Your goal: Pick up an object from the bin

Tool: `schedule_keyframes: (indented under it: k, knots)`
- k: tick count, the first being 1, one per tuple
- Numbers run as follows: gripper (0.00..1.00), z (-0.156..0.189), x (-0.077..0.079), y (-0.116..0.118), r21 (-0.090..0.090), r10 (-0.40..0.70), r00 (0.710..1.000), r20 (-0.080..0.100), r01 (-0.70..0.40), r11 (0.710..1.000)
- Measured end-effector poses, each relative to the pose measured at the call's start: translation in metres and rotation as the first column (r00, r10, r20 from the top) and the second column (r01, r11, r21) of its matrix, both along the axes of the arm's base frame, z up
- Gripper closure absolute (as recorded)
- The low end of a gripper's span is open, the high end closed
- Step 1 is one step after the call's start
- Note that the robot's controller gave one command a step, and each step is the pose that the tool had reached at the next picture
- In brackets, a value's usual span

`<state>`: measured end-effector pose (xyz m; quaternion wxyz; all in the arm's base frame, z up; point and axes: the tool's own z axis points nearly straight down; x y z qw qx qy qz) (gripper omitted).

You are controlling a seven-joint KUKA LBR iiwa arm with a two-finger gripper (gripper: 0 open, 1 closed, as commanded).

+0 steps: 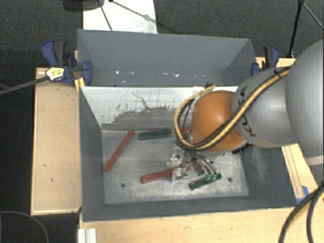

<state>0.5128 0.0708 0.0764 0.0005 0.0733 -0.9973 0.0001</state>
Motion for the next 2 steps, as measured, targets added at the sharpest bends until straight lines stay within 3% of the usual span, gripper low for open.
schedule_keyframes:
  k: [1,2]
  knots:
    - [1.00,0.000,0.000,0.000,0.000,-0.002,1.000,0.000,0.002,1.000]
    - [1.00,0.132,0.005,-0.012,0.001,0.008,1.000,0.003,-0.008,1.000]
